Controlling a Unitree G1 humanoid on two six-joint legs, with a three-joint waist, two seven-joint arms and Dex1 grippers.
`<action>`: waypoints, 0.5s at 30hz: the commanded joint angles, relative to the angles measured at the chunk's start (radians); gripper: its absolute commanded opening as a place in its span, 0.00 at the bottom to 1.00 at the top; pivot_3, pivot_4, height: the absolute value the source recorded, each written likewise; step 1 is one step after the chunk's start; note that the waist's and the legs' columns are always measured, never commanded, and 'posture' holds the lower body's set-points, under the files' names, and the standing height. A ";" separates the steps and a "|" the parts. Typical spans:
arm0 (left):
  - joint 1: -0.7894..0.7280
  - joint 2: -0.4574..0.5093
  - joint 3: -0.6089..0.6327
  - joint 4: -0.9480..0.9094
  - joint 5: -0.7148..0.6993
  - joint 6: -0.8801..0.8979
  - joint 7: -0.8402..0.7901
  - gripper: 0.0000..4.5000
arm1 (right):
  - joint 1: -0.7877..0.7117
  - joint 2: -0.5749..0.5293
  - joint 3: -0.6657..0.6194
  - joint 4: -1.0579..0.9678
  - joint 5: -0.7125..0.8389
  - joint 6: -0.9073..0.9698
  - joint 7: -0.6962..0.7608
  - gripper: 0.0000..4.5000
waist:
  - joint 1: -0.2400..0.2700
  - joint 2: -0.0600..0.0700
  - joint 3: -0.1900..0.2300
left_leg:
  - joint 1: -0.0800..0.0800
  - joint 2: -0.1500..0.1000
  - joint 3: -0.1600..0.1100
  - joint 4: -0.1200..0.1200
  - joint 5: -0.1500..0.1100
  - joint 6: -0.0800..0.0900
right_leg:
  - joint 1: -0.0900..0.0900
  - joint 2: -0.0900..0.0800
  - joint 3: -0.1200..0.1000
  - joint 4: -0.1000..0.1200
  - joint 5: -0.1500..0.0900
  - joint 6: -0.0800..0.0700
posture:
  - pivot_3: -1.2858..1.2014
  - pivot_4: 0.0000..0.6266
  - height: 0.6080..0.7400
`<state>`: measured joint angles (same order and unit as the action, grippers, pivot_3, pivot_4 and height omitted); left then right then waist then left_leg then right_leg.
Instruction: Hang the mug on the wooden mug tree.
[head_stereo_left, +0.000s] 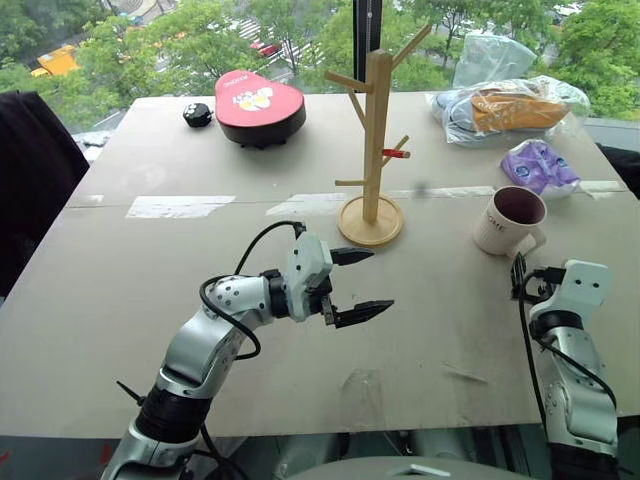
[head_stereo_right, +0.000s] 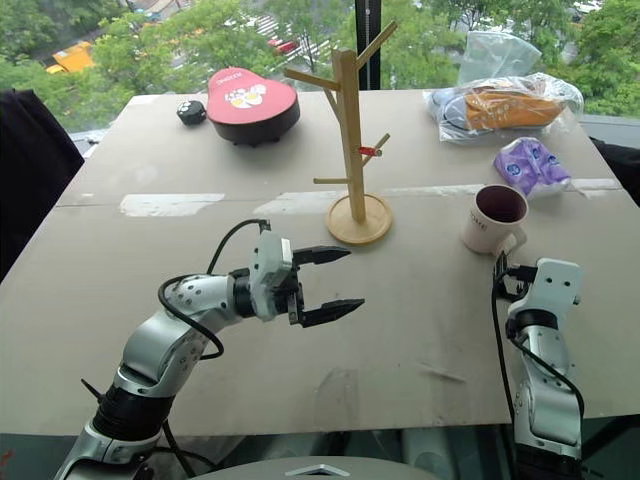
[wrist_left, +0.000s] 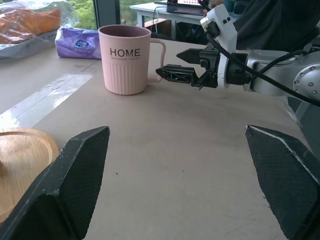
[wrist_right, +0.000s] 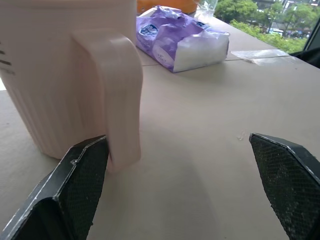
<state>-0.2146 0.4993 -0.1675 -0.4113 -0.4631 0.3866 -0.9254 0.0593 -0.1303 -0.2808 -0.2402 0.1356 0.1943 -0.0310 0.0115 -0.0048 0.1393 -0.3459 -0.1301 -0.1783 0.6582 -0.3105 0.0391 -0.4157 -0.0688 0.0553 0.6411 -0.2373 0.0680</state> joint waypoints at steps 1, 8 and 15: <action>-0.011 0.000 0.006 -0.047 -0.013 -0.002 0.010 0.99 | -0.034 -0.013 -0.025 0.018 0.010 -0.020 -0.001 1.00 | 0.000 0.000 0.000 | 0.000 0.000 0.000 0.000 0.000 0.000 | 0.000 0.000 0.000 0.000 0.000 0.000 | 0.52 0.24 1.00; -0.013 -0.005 0.010 -0.052 -0.015 0.000 0.027 1.00 | -0.120 -0.038 -0.038 0.163 0.027 -0.080 0.035 0.95 | 0.000 0.000 0.000 | 0.000 0.000 0.001 0.000 0.000 0.000 | 0.000 0.000 0.001 0.000 0.000 0.000 | 0.52 0.24 1.00; -0.012 -0.001 0.025 -0.061 -0.017 0.000 0.047 1.00 | -0.176 -0.061 -0.039 0.276 0.058 -0.147 0.089 0.34 | 0.000 0.000 0.000 | 0.000 0.000 0.002 0.000 0.000 0.000 | 0.000 0.000 0.001 0.000 0.000 0.000 | 0.52 0.24 1.00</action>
<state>-0.2199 0.4956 -0.1650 -0.4228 -0.4640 0.3904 -0.8867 -0.1054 -0.1797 -0.3028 0.0386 0.1756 0.0775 0.0436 0.0116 -0.0048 0.1393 -0.3459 -0.1301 -0.1768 0.6580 -0.3105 0.0392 -0.4161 -0.0686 0.0565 0.6409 -0.2373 0.0679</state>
